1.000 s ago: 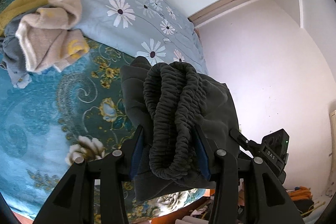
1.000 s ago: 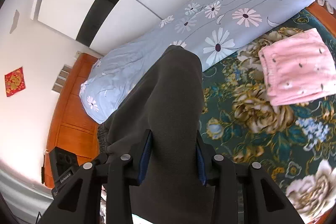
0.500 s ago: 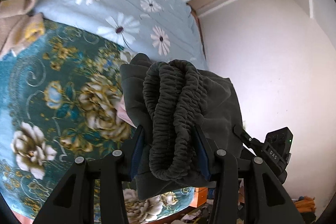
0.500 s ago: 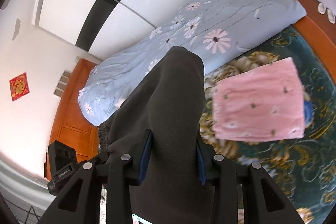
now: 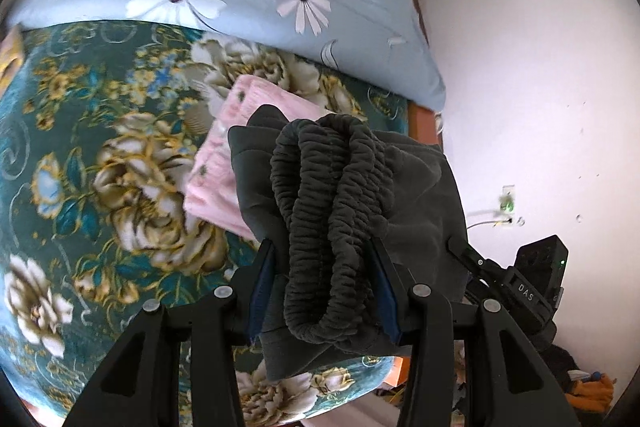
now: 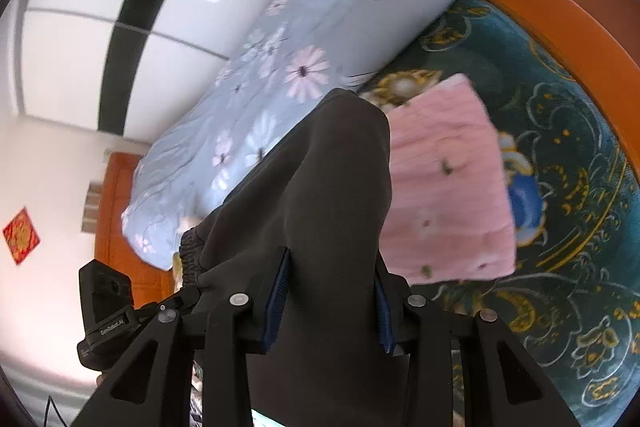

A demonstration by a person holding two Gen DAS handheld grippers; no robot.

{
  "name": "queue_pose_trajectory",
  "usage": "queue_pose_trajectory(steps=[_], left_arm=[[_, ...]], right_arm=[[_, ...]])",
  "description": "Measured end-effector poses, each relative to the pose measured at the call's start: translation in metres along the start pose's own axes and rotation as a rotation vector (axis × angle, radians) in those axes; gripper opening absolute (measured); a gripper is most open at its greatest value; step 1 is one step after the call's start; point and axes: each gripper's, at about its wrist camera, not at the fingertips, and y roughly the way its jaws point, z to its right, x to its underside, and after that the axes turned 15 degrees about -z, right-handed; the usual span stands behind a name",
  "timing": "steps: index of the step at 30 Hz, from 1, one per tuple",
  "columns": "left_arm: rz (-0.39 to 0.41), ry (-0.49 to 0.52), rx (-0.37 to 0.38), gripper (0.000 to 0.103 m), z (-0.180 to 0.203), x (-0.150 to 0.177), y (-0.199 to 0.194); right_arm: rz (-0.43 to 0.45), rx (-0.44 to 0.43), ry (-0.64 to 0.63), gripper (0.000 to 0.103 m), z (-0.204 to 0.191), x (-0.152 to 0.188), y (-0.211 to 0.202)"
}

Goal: Fold clothes
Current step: 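Carry the folded sweatpants with both grippers toward the folded pink garment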

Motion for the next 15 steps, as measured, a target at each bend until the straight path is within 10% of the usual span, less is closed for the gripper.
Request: queue_pose_trajectory(steps=[15], left_arm=[[-0.079, -0.025, -0.065, 0.042, -0.017, -0.100, 0.071]], right_arm=[[-0.025, 0.094, 0.111, 0.040, 0.060, -0.082, 0.056]])
